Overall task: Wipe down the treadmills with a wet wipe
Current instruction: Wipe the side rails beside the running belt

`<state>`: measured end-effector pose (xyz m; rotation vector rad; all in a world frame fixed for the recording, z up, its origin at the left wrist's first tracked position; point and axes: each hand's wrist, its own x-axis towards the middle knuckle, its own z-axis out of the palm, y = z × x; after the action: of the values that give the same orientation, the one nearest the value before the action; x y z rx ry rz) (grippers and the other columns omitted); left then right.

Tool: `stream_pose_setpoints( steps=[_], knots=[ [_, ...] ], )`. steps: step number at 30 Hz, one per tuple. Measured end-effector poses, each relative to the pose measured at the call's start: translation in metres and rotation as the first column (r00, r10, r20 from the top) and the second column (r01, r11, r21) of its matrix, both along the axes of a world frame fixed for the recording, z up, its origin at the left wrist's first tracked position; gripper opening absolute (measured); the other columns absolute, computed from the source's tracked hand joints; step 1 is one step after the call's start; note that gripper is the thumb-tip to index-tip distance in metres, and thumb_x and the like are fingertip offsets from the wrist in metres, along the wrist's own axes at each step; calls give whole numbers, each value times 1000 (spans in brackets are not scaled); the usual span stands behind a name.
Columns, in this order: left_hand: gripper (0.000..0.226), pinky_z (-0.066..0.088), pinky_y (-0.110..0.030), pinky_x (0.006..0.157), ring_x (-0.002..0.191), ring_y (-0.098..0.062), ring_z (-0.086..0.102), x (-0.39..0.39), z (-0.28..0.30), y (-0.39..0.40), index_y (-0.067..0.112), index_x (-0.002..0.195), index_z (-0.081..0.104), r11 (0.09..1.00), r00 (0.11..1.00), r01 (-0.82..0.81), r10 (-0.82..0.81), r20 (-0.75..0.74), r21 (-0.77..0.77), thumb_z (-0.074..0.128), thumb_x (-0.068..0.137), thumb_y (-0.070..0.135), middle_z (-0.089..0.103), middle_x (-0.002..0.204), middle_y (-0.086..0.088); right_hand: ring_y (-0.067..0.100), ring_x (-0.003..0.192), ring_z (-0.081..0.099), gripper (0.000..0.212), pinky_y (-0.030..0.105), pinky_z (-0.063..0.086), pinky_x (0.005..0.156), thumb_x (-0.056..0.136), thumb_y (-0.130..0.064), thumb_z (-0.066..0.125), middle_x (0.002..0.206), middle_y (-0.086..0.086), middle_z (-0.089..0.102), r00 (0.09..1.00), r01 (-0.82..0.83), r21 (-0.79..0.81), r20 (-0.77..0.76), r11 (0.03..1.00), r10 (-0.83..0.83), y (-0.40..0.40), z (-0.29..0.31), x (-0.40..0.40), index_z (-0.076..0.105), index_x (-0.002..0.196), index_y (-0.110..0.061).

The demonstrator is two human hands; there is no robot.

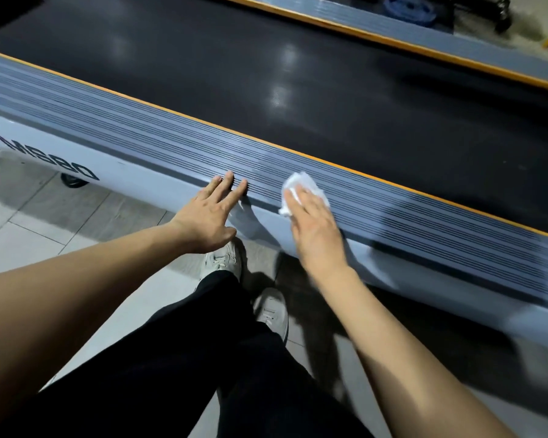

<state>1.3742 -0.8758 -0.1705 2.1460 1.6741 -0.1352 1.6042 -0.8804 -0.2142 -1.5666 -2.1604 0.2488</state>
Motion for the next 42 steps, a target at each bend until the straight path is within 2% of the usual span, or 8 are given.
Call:
stream_pose_setpoints(
  steps=[6,12,19,24,29,36,38,42],
  knots=[
    [87,-3,-31,127,156,-19,-15,-12,15,1,12,161,-10,999,996,42,-44,-72,-28,49,98,21,-18,169,-10,25,148,34,56,44,26,122,96,-6,59,158,7,40,987,-154,-93,29,984,157,41,0,-79,46,150,-16],
    [83,8,-44,128,157,-27,-11,-67,19,-9,20,162,-12,998,971,59,-64,-230,-29,45,102,27,-18,169,-8,30,138,48,57,48,34,118,87,3,64,148,12,52,999,30,11,-29,999,-30,-9,1,17,56,142,-12],
    [77,20,-49,125,154,-37,18,-105,0,3,16,162,17,969,998,-11,26,-57,246,53,96,28,14,169,-15,26,146,34,44,49,24,121,101,-11,46,154,9,44,985,144,-117,-79,983,-154,15,13,-7,51,145,-10],
    [72,23,-58,121,145,-42,35,-125,-15,41,12,155,37,944,997,48,-23,-80,325,29,93,47,38,157,-22,28,137,34,34,48,38,109,98,-4,43,142,7,46,998,-30,-48,61,998,32,97,19,-108,49,131,-11],
    [67,22,-56,122,143,-41,38,-128,-27,42,10,152,41,918,999,33,-28,-17,394,42,92,40,42,154,-20,28,141,38,44,36,28,116,99,-13,46,149,10,48,982,-166,-64,80,984,171,126,23,-169,50,142,-10],
    [71,20,-52,125,149,-34,31,-141,-19,43,11,156,36,944,996,80,-86,5,321,41,94,44,34,161,-15,36,90,55,28,37,41,76,93,-16,37,103,8,63,916,398,15,39,917,-399,117,19,-66,62,103,-12],
    [72,17,-47,126,151,-30,29,-145,-13,44,7,155,36,949,994,77,-98,54,305,39,93,43,33,162,-13,30,94,54,25,34,44,72,85,-5,42,105,4,59,953,293,16,77,956,-294,129,28,-110,58,101,-16],
    [63,29,-41,118,139,-33,40,-148,-3,44,6,138,49,957,986,11,-59,159,290,39,87,42,40,152,-16,30,133,43,47,43,35,112,88,-8,51,143,10,50,987,-119,-56,98,991,124,127,27,-228,52,135,-14]
  ],
)
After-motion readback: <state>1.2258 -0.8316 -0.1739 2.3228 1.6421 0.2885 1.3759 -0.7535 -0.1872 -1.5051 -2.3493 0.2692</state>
